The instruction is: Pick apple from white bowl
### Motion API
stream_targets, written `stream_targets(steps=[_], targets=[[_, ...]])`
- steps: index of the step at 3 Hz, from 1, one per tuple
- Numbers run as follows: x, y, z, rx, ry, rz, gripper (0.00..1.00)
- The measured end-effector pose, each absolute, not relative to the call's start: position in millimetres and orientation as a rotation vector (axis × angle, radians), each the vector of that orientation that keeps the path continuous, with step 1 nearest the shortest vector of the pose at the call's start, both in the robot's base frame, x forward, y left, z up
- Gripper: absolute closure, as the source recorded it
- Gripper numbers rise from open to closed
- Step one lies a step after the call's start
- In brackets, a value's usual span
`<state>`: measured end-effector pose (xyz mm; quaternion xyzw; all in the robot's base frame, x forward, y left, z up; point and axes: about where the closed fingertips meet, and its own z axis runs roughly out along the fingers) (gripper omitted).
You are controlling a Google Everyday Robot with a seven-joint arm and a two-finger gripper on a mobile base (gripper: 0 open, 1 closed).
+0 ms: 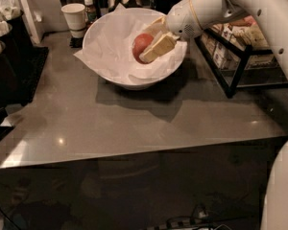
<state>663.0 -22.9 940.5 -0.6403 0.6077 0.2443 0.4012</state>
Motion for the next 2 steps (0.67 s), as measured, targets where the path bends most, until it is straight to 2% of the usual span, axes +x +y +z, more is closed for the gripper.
stream_targets(steps=[2], targets=[[595.0,-40.0,966.9,-1.578,1.478,0.538,1.0]])
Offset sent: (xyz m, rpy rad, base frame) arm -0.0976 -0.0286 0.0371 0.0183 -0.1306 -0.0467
